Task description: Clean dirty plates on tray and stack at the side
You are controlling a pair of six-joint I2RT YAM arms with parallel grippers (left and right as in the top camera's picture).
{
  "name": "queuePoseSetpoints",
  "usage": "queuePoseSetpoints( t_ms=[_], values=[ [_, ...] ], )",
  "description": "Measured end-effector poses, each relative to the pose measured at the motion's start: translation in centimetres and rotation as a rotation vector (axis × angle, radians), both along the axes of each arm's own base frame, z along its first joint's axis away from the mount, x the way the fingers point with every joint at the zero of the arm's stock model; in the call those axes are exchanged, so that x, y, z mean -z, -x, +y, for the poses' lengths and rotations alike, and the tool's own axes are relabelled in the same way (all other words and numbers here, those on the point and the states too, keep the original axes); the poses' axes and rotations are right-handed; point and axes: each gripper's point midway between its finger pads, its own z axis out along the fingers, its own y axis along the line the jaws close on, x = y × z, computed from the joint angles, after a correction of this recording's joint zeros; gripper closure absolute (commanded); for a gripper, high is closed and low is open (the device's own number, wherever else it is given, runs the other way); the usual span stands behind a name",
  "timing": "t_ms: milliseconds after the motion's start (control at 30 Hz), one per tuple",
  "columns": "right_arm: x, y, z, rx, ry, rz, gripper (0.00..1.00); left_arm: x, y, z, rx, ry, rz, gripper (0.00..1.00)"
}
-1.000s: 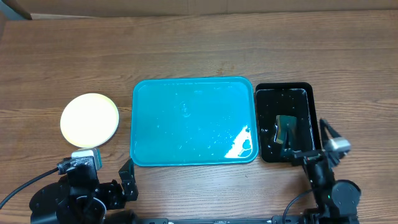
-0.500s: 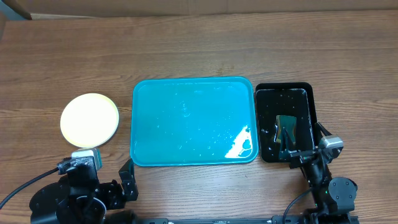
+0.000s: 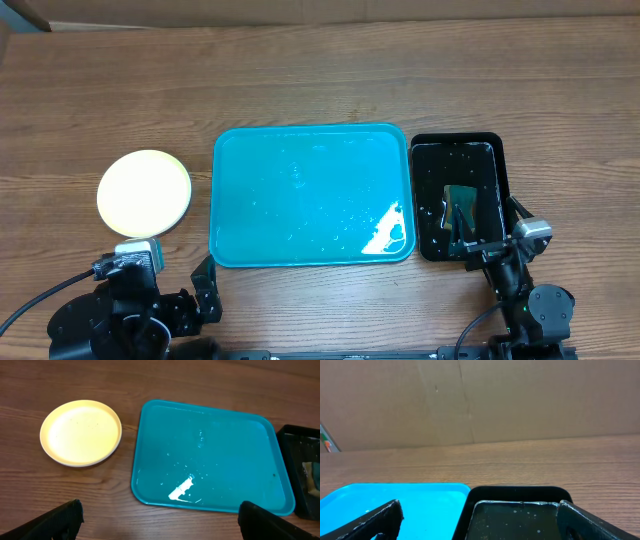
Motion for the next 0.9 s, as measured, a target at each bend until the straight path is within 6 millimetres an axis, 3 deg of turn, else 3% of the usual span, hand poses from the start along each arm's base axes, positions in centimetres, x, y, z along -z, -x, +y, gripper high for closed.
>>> queuePoseSetpoints(
  t_ms=[533,700,800,900],
  values=[
    [0.0,0.0,0.0,0.000,0.000,0.000,0.00,0.1,0.1,0.0,0.008,-0.008,0.005,0.00],
    [0.0,0.0,0.0,0.000,0.000,-0.001,0.00,-0.3,-1.4,-1.0,0.098,-0.037,-0.108,0.00],
    [0.0,0.0,0.0,0.000,0.000,-0.001,0.00,0.7,-2.2,-1.6,0.140,-0.048,-0.180,0.00],
    [0.0,0.0,0.0,0.001,0.000,-0.001,0.00,3.0,-3.1,-2.0,0.168,-0.052,-0.223,0.00]
  ],
)
